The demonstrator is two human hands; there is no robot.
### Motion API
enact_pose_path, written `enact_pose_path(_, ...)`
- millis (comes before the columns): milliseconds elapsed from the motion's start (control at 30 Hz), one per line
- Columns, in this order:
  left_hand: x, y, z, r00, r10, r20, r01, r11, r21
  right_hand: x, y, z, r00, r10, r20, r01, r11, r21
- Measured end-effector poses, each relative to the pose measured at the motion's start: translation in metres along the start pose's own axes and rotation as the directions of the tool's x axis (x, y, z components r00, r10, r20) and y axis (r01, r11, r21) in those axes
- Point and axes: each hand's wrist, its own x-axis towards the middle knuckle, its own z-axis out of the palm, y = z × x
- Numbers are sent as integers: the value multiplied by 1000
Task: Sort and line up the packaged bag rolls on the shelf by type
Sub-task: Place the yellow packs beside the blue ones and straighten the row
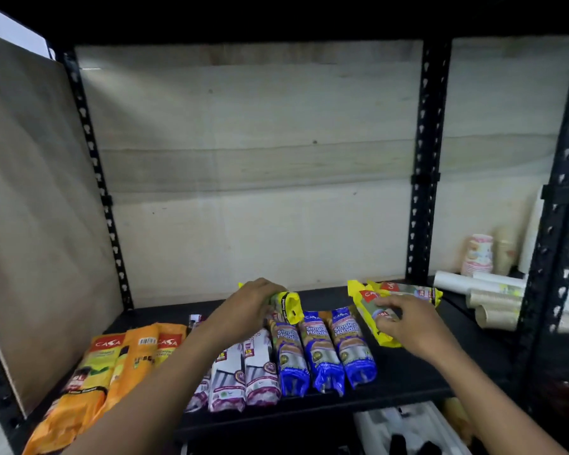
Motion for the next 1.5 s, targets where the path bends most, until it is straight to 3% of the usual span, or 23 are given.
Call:
enact_pose_path(367,17,47,40,977,115,182,-128,990,62,-32,24,34,999,26,42,-20,990,-137)
enact_pose_path(667,27,56,48,962,107,253,-147,978,145,-30,30,41,999,19,27,-14,989,-150)
enact_pose_path(767,22,58,52,961,56,272,-88,991,106,-30,30,45,999,29,30,-23,983,-180)
enact_pose_path(900,18,70,61,972,-60,229,75,995,-58,-30,31,46,999,27,22,-22,983,-181)
enact_pose_path(1000,10,77,74,982,-148,121,167,972,-163,-31,34,46,999,33,24,-29,990,-140)
enact_pose_path(1133,0,83,102,960,-257,-114,259,966,3,-31,38,48,999,32,16,-30,992,-122)
enact_pose_path(1267,-2,100,104,873,-465,-146,474,880,35,-32,39,49,999,27,21,-25,994,-109)
enact_pose_path(1367,-2,106,99,866,-485,-122,489,872,0,-32,42,48,999,22,29,-20,997,-80)
enact_pose_path(1500,-1,104,97,896,-420,-148,402,906,-135,-33,42,49,1000,23,18,-22,998,-67)
